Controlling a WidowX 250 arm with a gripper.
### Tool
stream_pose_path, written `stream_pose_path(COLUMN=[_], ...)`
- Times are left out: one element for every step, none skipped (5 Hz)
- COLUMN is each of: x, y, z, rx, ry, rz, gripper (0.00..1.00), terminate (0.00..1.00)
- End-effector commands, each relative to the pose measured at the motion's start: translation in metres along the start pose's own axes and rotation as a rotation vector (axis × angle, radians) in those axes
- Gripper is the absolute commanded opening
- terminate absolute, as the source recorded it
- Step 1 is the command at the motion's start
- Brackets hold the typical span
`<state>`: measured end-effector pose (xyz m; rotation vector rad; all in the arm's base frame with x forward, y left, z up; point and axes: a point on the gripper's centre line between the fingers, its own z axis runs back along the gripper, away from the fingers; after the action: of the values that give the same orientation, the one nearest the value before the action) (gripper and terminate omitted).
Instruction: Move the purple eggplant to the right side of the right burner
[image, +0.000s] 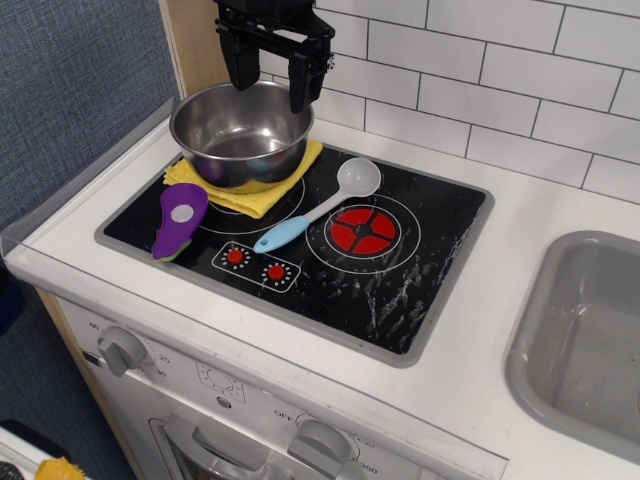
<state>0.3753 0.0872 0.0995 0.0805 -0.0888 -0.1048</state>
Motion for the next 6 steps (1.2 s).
stream_pose_path(x=[0.000, -0.019, -0.047, -0.084, -0.113, -0.128], y=[0.000, 0.010, 0.022, 0.040, 0.052, 0.050], z=[0.000, 0.018, 0.038, 0.043, 0.013, -0.016], rx=[0.000, 0.033, 0.088, 0.079, 0.046, 0.015], ry=[0.000, -0.050, -0.097, -0.102, -0.006, 0.061], rz=[0.000, -0.045, -0.040, 0.036, 0.106, 0.142], gripper=[1.00, 1.00, 1.00, 1.00, 1.00, 1.00], terminate=[0.00, 0.00, 0.00, 0.00, 0.00, 0.00])
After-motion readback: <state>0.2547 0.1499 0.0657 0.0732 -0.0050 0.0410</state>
